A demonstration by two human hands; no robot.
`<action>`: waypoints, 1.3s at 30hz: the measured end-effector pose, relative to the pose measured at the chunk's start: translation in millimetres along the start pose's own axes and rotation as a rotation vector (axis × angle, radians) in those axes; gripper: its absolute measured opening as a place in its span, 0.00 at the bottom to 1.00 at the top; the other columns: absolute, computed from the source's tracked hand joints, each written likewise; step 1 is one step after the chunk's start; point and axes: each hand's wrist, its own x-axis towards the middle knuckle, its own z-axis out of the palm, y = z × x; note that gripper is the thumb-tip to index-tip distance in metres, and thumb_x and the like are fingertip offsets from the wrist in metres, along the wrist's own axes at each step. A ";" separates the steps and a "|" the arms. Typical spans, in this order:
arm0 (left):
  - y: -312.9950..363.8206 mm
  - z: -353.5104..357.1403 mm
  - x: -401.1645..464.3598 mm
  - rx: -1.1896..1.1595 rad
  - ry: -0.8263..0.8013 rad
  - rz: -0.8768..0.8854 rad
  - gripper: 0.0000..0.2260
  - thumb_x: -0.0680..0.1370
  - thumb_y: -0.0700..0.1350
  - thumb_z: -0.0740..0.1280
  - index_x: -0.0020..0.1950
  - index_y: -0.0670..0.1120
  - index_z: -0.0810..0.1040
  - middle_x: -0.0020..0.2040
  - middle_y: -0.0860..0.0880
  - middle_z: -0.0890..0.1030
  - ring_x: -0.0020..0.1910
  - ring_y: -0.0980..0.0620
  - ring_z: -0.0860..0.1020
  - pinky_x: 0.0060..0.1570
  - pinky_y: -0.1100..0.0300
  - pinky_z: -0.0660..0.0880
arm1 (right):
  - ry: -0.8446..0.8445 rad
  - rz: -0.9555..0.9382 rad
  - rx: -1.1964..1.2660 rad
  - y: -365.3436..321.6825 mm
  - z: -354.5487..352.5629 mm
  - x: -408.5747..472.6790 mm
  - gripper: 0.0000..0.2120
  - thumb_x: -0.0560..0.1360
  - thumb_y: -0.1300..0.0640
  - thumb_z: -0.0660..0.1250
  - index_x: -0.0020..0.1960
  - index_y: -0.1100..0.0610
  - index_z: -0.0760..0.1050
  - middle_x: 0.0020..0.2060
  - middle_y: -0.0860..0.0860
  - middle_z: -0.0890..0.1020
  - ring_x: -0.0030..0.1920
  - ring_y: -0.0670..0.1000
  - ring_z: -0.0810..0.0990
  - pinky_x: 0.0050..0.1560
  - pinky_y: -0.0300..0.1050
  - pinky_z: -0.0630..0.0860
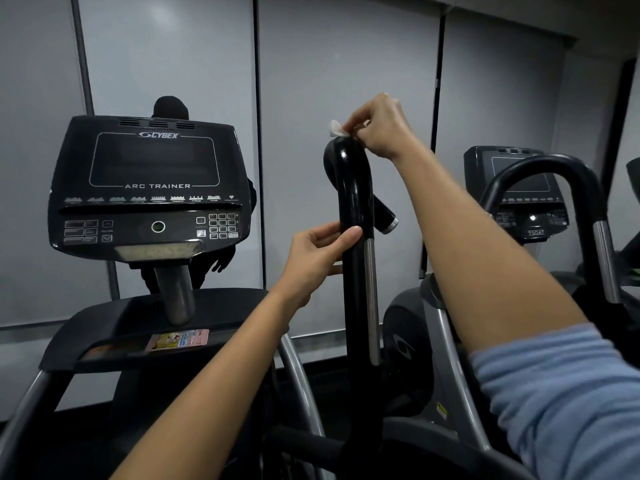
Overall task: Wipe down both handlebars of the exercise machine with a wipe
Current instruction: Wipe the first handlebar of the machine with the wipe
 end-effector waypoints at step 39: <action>10.7 -4.0 2.0 0.061 -0.063 -0.024 0.14 0.76 0.43 0.68 0.62 0.44 0.77 0.45 0.53 0.85 0.43 0.56 0.83 0.38 0.61 0.79 | 0.057 -0.008 -0.003 0.6 -7.7 -10.3 0.10 0.73 0.54 0.69 0.45 0.61 0.83 0.40 0.60 0.82 0.39 0.51 0.78 0.41 0.41 0.76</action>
